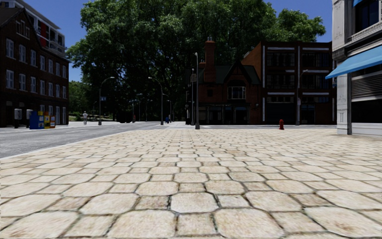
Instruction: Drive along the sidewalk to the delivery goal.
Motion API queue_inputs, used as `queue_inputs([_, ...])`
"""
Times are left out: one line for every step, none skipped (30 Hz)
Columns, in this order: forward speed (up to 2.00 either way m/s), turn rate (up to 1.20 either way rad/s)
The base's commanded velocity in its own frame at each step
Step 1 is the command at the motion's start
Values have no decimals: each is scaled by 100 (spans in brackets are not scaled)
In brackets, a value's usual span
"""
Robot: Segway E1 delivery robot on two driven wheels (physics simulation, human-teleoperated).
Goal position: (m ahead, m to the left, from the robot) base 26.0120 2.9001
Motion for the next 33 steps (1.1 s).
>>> queue_inputs([200, 0])
queue_inputs([200, 0])
queue_inputs([200, 0])
queue_inputs([200, 0])
queue_inputs([200, 0])
queue_inputs([200, 0])
queue_inputs([200, 0])
queue_inputs([200, 0])
queue_inputs([200, 0])
queue_inputs([200, 0])
queue_inputs([200, 0])
queue_inputs([200, 0])
queue_inputs([200, 0])
queue_inputs([200, 0])
queue_inputs([200, 0])
queue_inputs([200, 0])
queue_inputs([200, 0])
queue_inputs([200, 0])
queue_inputs([200, 0])
queue_inputs([200, 0])
queue_inputs([200, 0])
queue_inputs([200, 0])
queue_inputs([200, 0])
queue_inputs([200, 0])
queue_inputs([200, 0])
queue_inputs([200, 0])
queue_inputs([200, 0])
queue_inputs([200, 0])
queue_inputs([200, 0])
queue_inputs([200, 0])
queue_inputs([200, 0])
queue_inputs([200, 0])
queue_inputs([200, 0])
